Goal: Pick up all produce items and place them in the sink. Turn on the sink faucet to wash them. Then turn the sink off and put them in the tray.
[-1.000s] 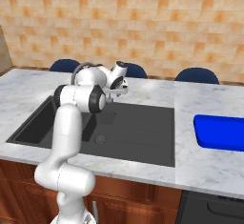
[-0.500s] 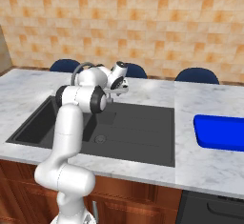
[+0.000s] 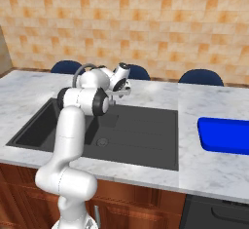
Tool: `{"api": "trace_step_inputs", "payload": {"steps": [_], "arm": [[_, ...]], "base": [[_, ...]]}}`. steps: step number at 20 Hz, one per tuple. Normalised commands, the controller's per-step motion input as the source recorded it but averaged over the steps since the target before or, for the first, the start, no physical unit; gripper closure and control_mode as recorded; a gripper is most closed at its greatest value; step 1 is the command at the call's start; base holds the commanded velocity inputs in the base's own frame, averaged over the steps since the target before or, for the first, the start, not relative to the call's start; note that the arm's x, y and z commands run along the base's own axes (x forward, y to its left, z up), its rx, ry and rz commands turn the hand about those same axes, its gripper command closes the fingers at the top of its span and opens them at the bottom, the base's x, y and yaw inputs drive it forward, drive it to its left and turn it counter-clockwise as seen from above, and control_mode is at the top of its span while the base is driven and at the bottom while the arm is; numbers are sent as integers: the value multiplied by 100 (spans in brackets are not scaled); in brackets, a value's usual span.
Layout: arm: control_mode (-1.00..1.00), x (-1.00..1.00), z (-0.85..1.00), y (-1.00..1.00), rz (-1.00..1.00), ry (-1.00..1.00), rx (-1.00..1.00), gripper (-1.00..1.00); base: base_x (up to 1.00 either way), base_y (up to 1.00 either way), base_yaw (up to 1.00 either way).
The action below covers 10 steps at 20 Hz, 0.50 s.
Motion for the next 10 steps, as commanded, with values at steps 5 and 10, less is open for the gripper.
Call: {"api": "trace_step_inputs", "payload": {"steps": [5, 10], "arm": [[-100, 0, -9, 1, 0, 0, -2, 100], [-100, 0, 0, 0, 0, -1, 0, 100]], "base": [[0, 0, 0], [0, 0, 0]]}}
